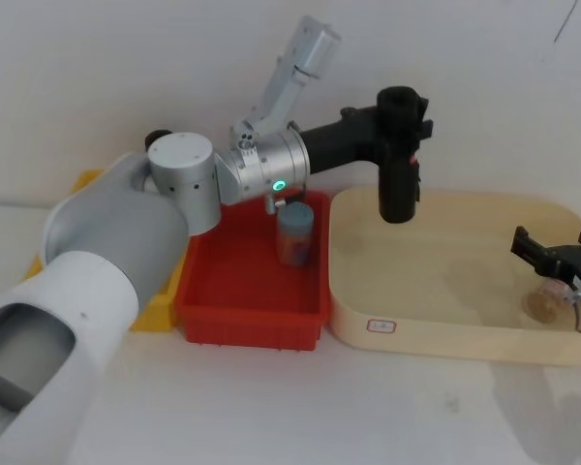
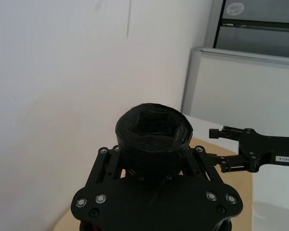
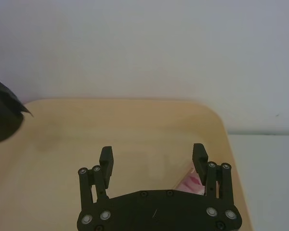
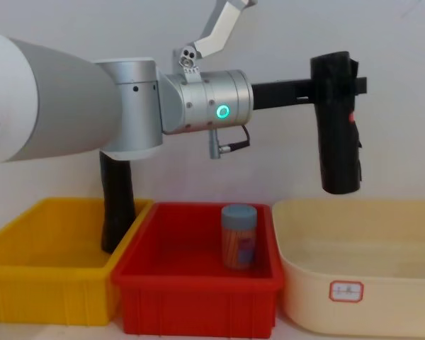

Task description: Pick up the garbage bag with the one hand and transfer it to the other hand.

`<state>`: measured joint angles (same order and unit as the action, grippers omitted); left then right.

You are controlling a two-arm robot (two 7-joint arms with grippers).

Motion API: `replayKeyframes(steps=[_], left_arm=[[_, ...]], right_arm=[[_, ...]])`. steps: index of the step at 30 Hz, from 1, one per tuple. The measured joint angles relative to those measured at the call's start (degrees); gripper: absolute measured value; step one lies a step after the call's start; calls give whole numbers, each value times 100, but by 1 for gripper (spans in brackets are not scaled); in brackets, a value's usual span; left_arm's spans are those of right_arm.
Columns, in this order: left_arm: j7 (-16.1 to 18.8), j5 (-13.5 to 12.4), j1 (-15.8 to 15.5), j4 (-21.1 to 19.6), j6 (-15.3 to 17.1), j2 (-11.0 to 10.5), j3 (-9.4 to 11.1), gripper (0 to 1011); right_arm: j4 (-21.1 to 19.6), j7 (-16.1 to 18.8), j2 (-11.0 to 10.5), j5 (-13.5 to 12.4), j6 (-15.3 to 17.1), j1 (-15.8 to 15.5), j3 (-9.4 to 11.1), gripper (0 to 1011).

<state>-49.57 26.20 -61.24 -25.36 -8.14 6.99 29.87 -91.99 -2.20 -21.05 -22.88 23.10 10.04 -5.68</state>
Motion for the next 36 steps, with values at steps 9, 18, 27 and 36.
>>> replayKeyframes(steps=[9,18,27,36], left_arm=[[-153,-53,-42,307,-16,235,47,466],[-195,-110,-96,488,-92,424,71,466],[-162,-207,-34,393,-81,472,106,466],[-58,-336,165,20,28,400,172,466]], right_arm=[[-305,172,-52,53,-149,-124,-40,1001],[-726,517,-186,133,-349,-232,-160,1001],[-927,1005,-381,186,-305,-217,-410,1000],[-800,1507,-549,273,-81,-10,-775,1000]])
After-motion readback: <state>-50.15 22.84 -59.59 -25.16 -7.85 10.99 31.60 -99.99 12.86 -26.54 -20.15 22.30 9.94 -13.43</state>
